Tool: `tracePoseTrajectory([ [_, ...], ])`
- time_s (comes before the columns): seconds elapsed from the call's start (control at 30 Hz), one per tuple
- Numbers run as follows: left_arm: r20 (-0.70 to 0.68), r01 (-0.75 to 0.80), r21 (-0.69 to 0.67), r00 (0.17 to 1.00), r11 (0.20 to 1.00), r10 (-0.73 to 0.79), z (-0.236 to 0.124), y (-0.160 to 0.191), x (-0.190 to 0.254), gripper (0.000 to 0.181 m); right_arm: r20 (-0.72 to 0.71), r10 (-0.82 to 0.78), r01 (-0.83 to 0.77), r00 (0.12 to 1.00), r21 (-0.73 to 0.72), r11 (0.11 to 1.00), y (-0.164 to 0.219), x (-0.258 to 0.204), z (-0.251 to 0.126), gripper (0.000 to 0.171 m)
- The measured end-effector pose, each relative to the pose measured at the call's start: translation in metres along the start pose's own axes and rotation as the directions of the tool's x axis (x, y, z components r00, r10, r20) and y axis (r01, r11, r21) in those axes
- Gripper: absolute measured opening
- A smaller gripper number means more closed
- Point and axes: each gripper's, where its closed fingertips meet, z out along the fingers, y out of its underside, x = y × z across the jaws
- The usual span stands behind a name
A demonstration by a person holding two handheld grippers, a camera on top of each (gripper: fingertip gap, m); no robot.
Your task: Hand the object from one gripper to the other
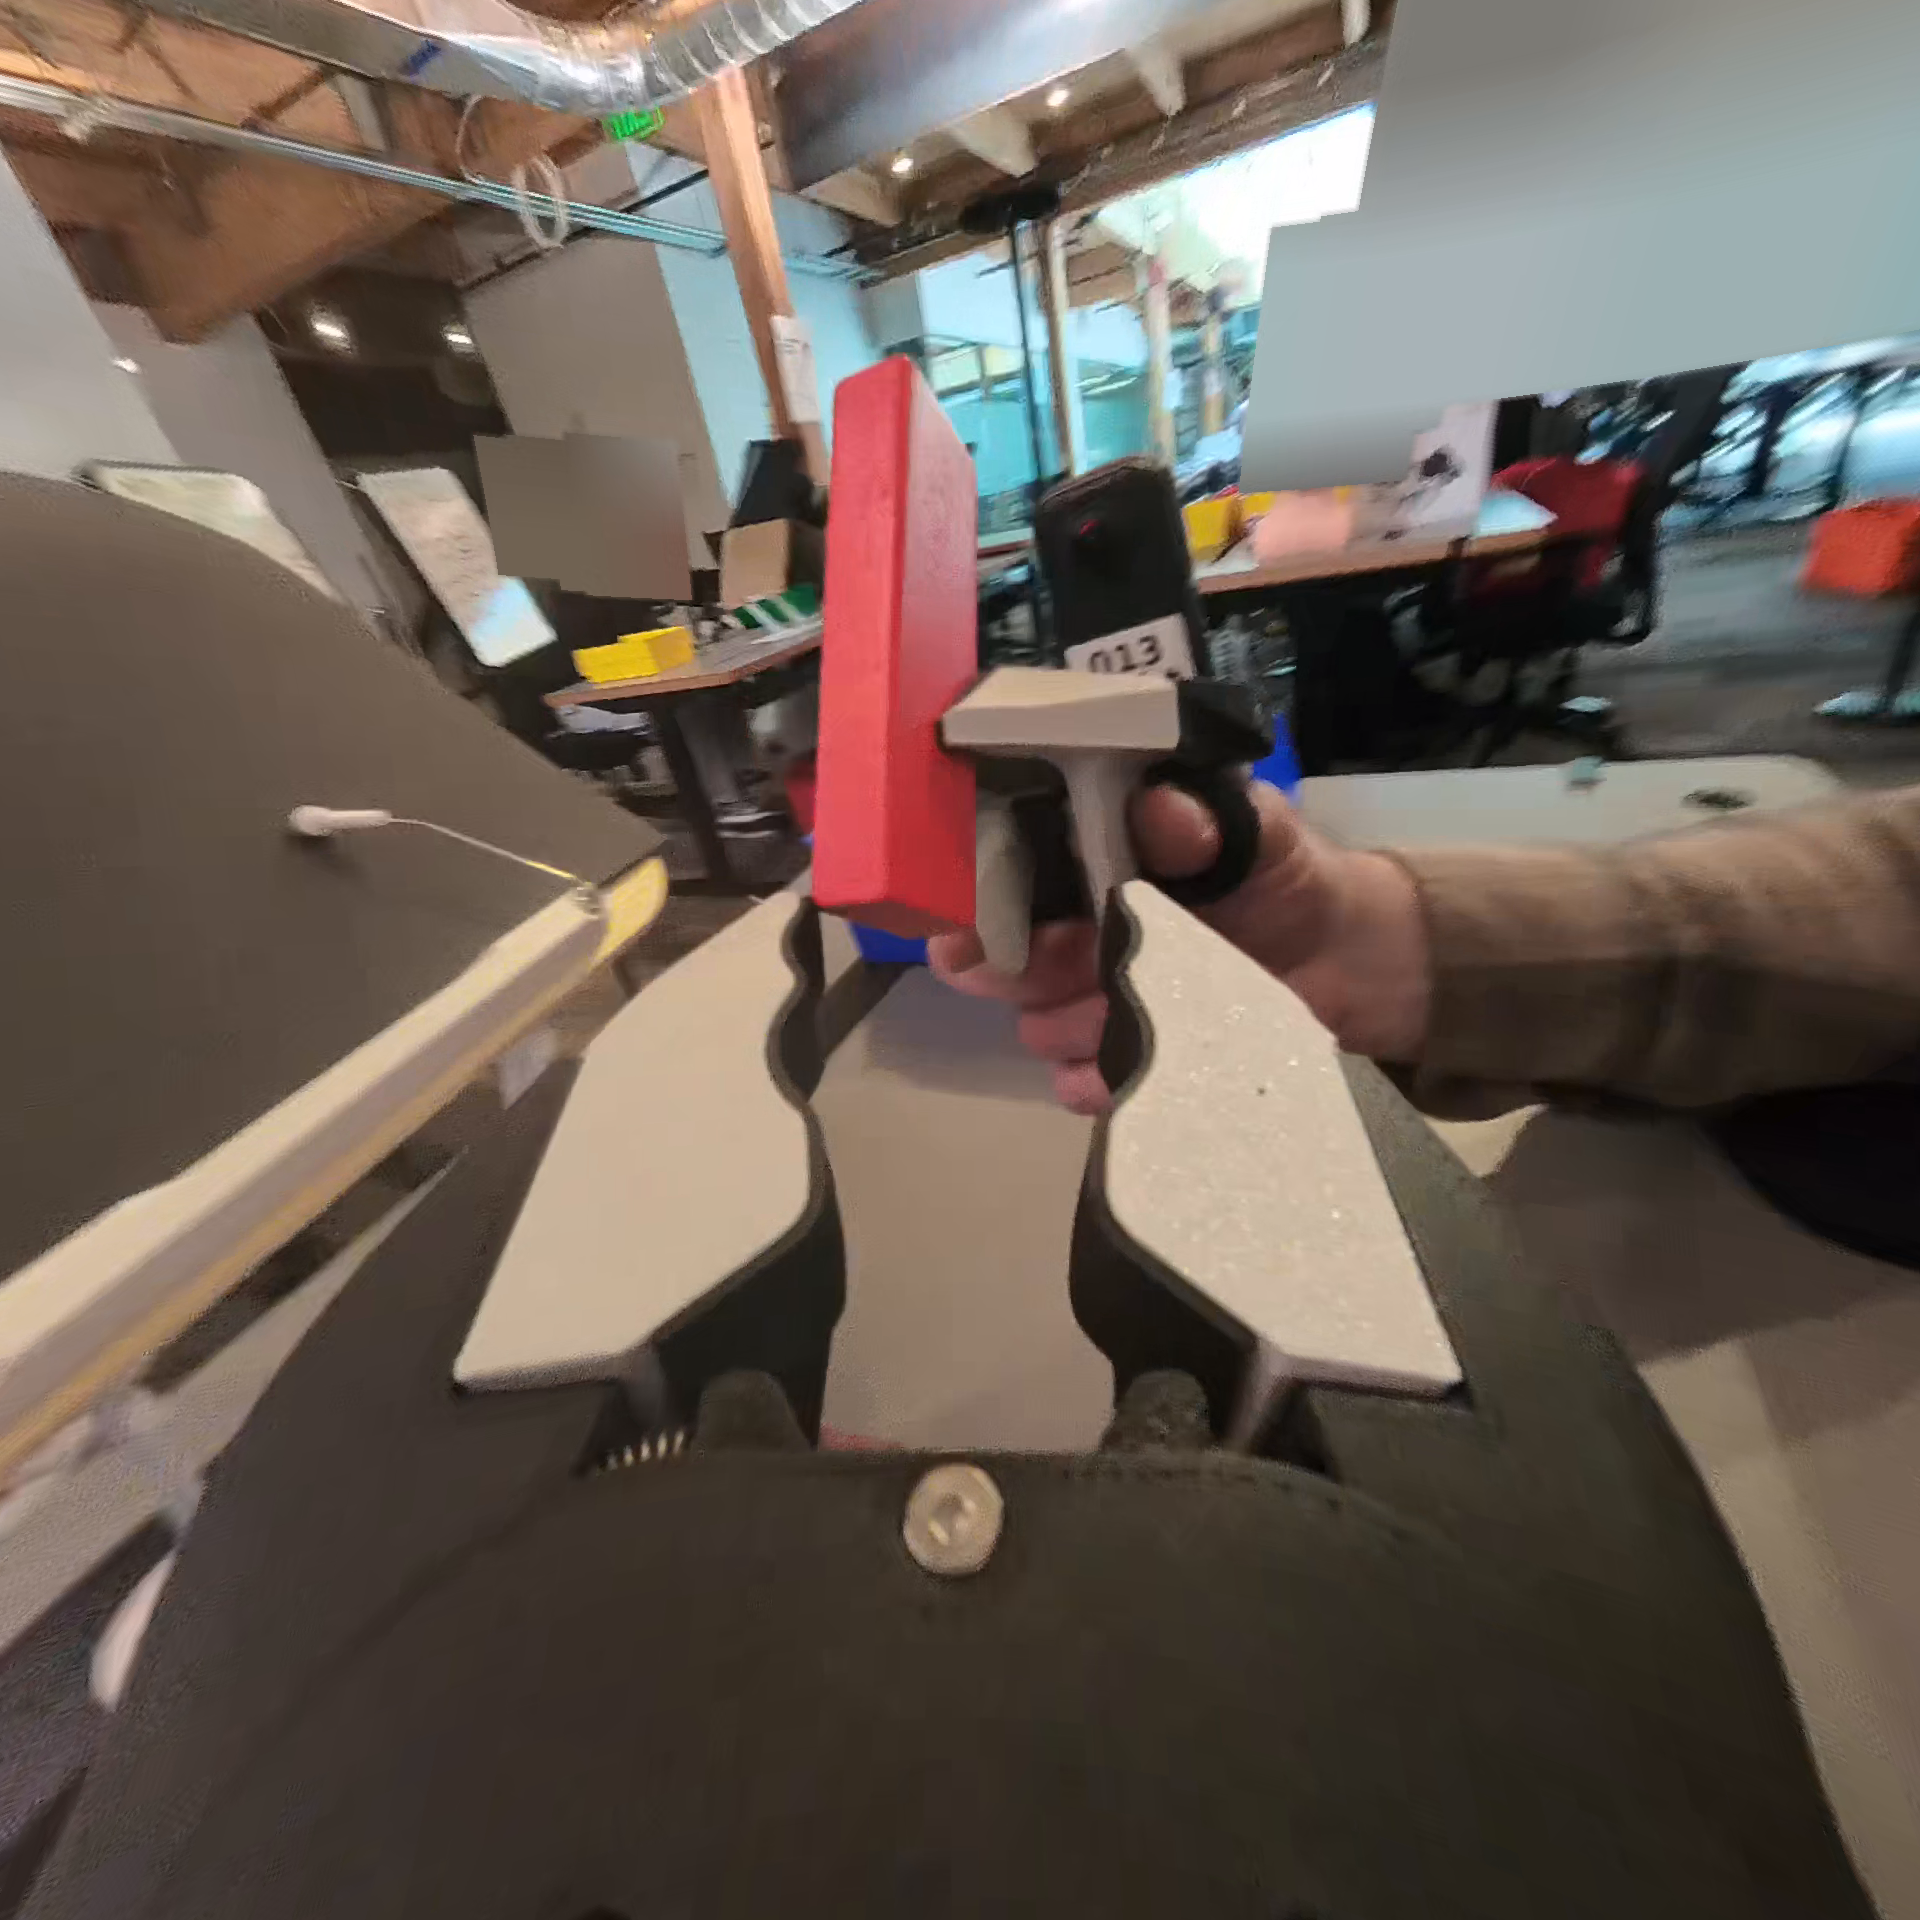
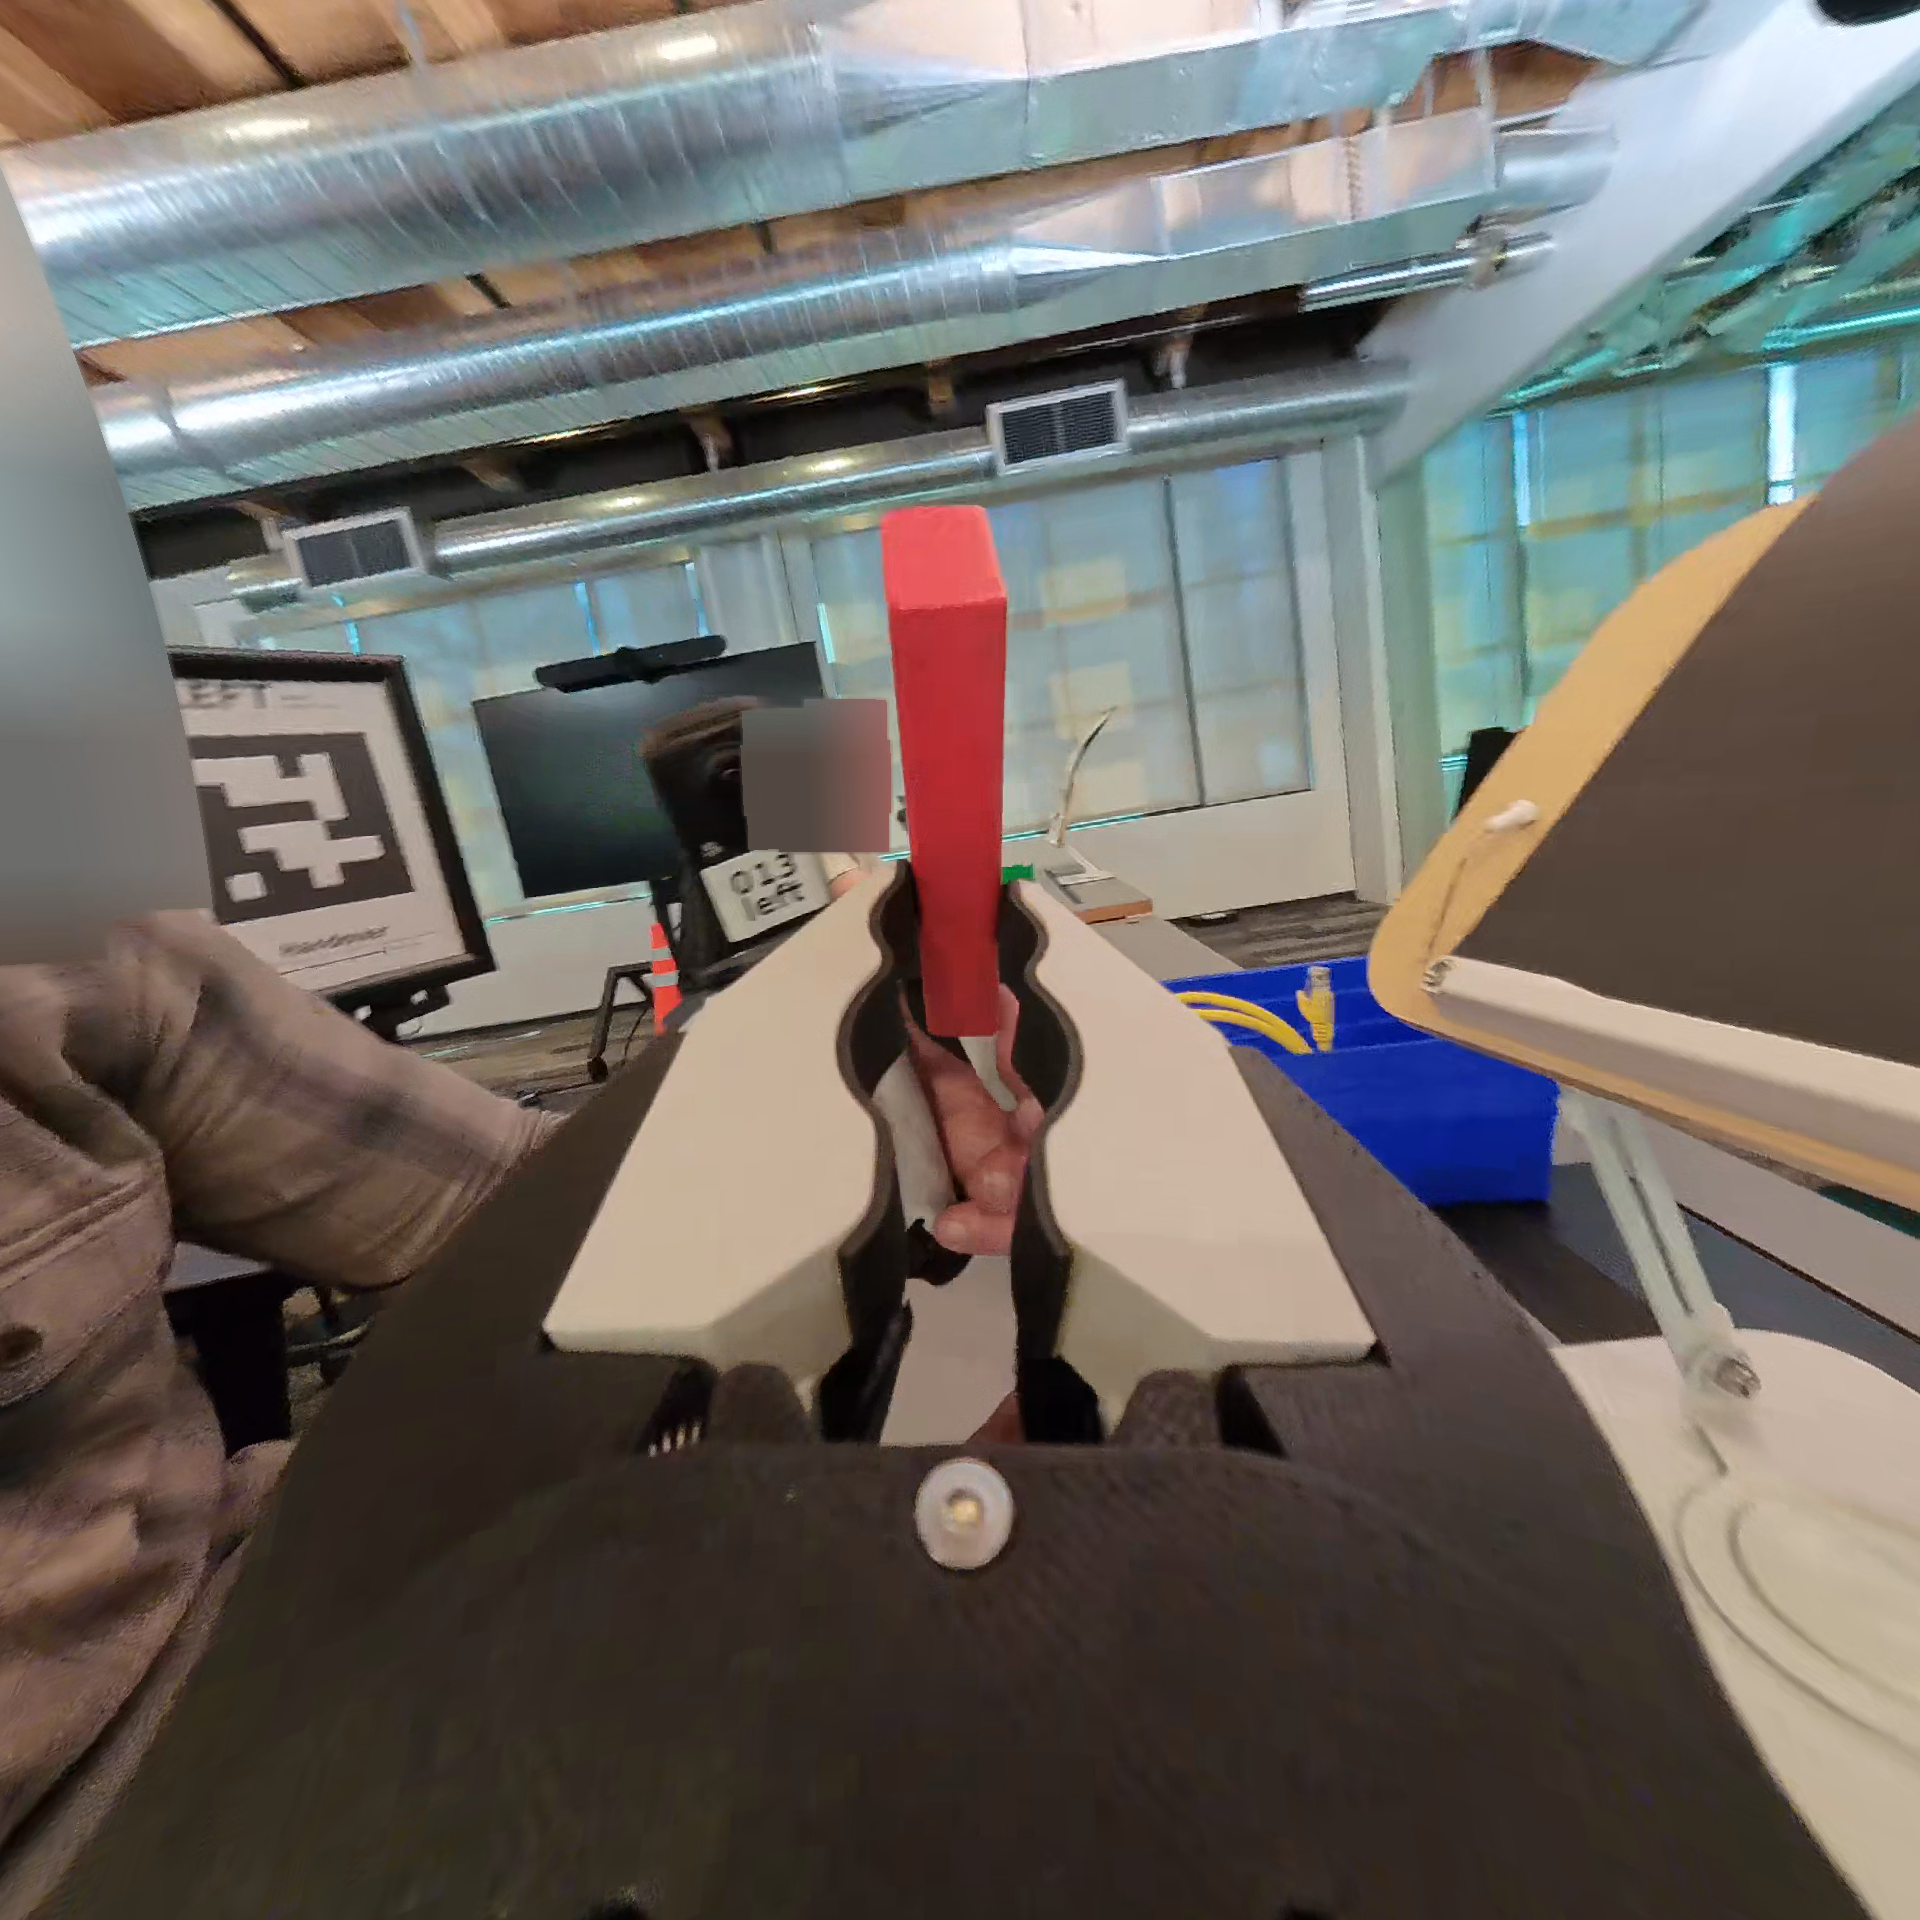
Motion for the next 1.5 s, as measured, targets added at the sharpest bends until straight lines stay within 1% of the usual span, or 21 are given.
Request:
tracePoseTrajectory([
  [0.13, -0.103, 0.145, 0.017, 0.984, 0.989, -0.142, -0.004, -0.005, 0.004, 0.034, 0.042, -0.031, 0.033, 0.999, -0.036, 0.999, 0.006, -0.008, 0.002, 0.013],
  [0.2, -0.141, 0.186, -0.001, 0.973, 0.982, -0.185, -0.006, -0.003, 0.006, 0.032, 0.050, -0.038, 0.040, 0.998, -0.055, 0.998, 0.008, -0.009, 0.002, 0.013],
  [0.33, -0.171, 0.187, -0.037, 0.967, 0.982, -0.191, -0.006, 0.000, 0.009, 0.030, 0.075, -0.051, 0.059, 0.996, -0.110, 0.992, 0.015, -0.012, 0.001, 0.013],
  [0.4, -0.185, 0.205, -0.046, 0.960, 0.978, -0.210, -0.006, 0.000, 0.012, 0.025, 0.093, -0.055, 0.067, 0.994, -0.122, 0.990, 0.017, -0.015, 0.001, 0.013],
  [0.43, -0.178, 0.197, -0.053, 0.963, 0.979, -0.204, -0.006, 0.002, 0.011, 0.017, 0.099, -0.054, 0.067, 0.994, -0.124, 0.990, 0.018, -0.016, 0.001, 0.013],
  [0.53, -0.188, 0.184, -0.058, 0.963, 0.981, -0.191, -0.006, 0.003, 0.013, 0.017, 0.107, -0.058, 0.072, 0.993, -0.128, 0.989, 0.018, -0.017, 0.001, 0.013],
  [0.67, -0.159, 0.144, -0.052, 0.976, 0.988, -0.151, -0.006, 0.002, 0.012, 0.017, 0.099, -0.057, 0.068, 0.993, -0.116, 0.991, 0.016, -0.016, 0.002, 0.013],
  [0.77, -0.096, 0.102, -0.034, 0.990, 0.994, -0.105, -0.006, 0.001, 0.003, 0.017, 0.037, -0.063, 0.066, 0.997, -0.112, 0.992, 0.015, -0.008, 0.004, 0.019],
  [0.83, -0.039, 0.055, -0.023, 0.998, 0.998, -0.056, -0.007, -0.002, -0.003, 0.017, -0.006, -0.075, 0.074, 0.997, -0.132, 0.989, 0.016, -0.002, 0.005, 0.030],
  [0.9, 0.073, -0.031, -0.030, 0.997, 0.999, 0.034, -0.008, -0.003, -0.015, 0.017, -0.065, -0.085, 0.076, 0.994, -0.143, 0.987, 0.015, 0.006, 0.007, 0.050],
  [0.93, 0.164, -0.109, -0.060, 0.979, 0.992, 0.117, -0.009, -0.003, -0.024, 0.017, -0.110, -0.096, 0.079, 0.989, -0.152, 0.985, 0.015, 0.012, 0.008, 0.054],
  [1.0, 0.340, -0.270, -0.130, 0.892, 0.954, 0.299, -0.015, -0.006, -0.042, 0.016, -0.199, -0.129, 0.096, 0.972, -0.168, 0.981, 0.015, 0.021, 0.011, 0.060],
  [1.03, 0.402, -0.344, -0.189, 0.828, 0.920, 0.392, -0.018, -0.008, -0.048, 0.016, -0.217, -0.133, 0.098, 0.967, -0.167, 0.981, 0.015, 0.021, 0.013, 0.063],
  [1.07, 0.444, -0.429, -0.280, 0.736, 0.859, 0.512, -0.020, -0.007, -0.053, 0.016, -0.240, -0.137, 0.099, 0.961, -0.160, 0.982, 0.014, 0.021, 0.016, 0.063],
  [1.1, 0.462, -0.502, -0.340, 0.647, 0.795, 0.606, -0.021, -0.009, -0.053, 0.017, -0.265, -0.134, 0.098, 0.955, -0.143, 0.985, 0.013, 0.021, 0.018, 0.063],
  [1.13, 0.465, -0.549, -0.359, 0.596, 0.755, 0.654, -0.020, -0.011, -0.050, 0.016, -0.273, -0.117, 0.087, 0.955, -0.121, 0.989, 0.011, 0.019, 0.021, 0.061],
  [1.2, 0.457, -0.583, -0.384, 0.554, 0.716, 0.696, -0.017, -0.009, -0.043, 0.016, -0.278, -0.084, 0.059, 0.957, -0.095, 0.994, 0.010, 0.016, 0.024, 0.059],
  [1.23, 0.449, -0.598, -0.379, 0.549, 0.706, 0.705, -0.015, -0.008, -0.040, 0.016, -0.286, -0.081, 0.059, 0.955, -0.082, 0.995, 0.009, 0.016, 0.024, 0.056],
  [1.33, 0.443, -0.611, -0.367, 0.549, 0.702, 0.709, -0.012, -0.007, -0.034, 0.016, -0.276, -0.096, 0.079, 0.956, -0.074, 0.994, 0.006, 0.013, 0.023, 0.042],
  [1.37, 0.440, -0.607, -0.370, 0.552, 0.703, 0.708, -0.011, -0.006, -0.034, 0.016, -0.265, -0.107, 0.090, 0.958, -0.074, 0.993, 0.006, 0.011, 0.023, 0.031],
  [1.5, 0.444, -0.608, -0.364, 0.553, 0.706, 0.705, -0.010, -0.007, -0.032, 0.016, -0.259, -0.126, 0.107, 0.958, -0.085, 0.991, 0.005, 0.009, 0.023, 0.031],
])
